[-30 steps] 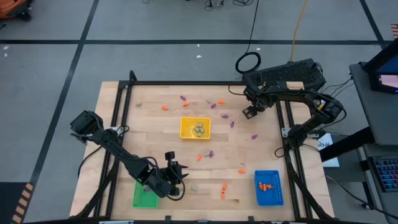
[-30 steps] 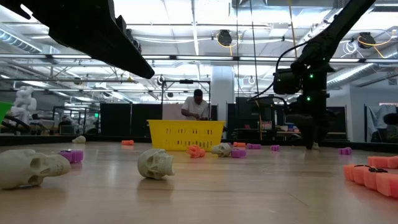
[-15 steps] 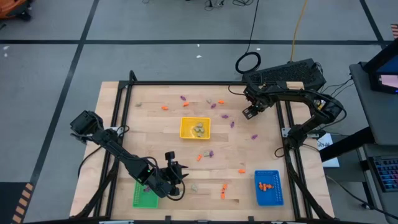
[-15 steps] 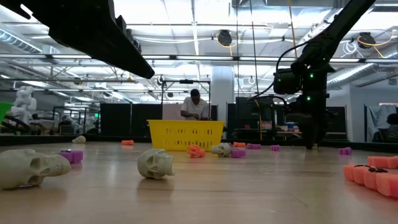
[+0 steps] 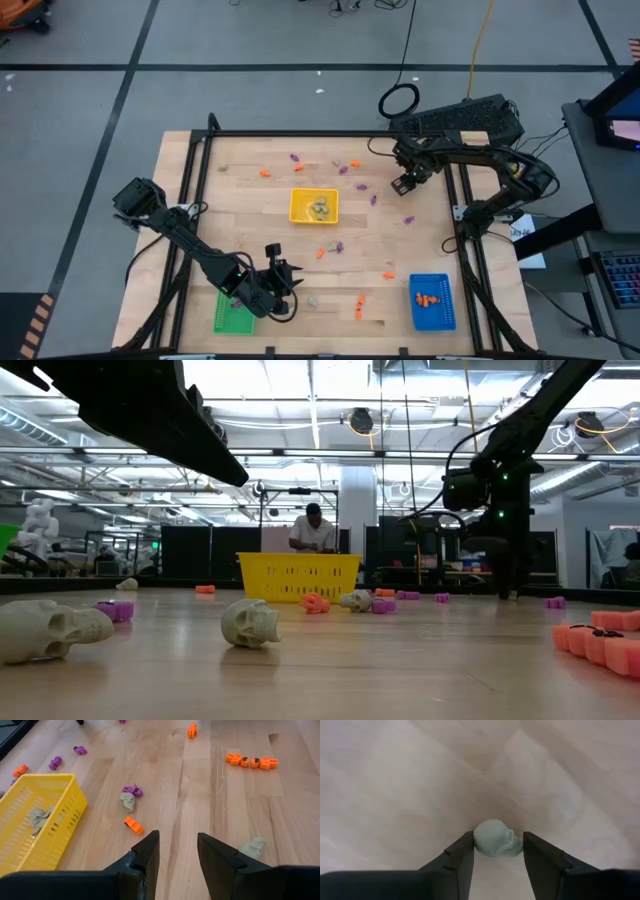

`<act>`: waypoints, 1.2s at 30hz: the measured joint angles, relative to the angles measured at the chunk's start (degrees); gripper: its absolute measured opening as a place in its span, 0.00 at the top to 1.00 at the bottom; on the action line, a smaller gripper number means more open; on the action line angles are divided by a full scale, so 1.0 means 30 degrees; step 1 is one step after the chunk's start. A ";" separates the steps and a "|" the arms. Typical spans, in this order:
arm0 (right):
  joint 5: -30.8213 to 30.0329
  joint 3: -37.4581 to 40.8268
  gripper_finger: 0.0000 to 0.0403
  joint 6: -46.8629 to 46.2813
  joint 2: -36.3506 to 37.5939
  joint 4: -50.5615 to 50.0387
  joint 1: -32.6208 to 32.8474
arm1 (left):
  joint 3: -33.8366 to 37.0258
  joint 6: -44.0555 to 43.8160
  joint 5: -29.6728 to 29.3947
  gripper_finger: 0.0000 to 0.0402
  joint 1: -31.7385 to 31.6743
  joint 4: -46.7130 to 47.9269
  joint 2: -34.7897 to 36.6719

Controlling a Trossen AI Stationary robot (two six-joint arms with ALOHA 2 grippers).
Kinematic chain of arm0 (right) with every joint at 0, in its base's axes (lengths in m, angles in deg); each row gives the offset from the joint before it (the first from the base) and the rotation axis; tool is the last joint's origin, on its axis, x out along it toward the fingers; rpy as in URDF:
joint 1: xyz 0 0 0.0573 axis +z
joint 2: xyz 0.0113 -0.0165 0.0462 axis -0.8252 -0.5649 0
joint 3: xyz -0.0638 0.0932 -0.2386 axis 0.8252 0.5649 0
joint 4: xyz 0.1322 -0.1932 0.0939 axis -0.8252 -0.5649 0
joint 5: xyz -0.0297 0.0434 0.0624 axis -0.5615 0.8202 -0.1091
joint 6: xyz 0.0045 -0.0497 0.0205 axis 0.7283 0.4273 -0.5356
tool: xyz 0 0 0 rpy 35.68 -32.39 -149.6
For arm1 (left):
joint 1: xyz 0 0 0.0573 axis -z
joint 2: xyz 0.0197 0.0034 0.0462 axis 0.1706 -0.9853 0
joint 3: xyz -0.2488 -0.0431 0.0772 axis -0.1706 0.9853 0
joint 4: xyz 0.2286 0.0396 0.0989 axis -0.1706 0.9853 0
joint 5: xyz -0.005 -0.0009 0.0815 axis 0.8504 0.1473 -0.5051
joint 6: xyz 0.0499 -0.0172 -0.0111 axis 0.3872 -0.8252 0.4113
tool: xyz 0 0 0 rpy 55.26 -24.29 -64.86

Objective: Sort Halloween decoration
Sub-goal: Put the white skull toy in the yellow basket

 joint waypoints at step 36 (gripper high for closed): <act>0.1972 0.2779 0.66 -0.5969 1.2410 0.7535 1.4188 | 0.0000 -0.0030 0.0000 0.67 0.0000 -0.0508 0.0001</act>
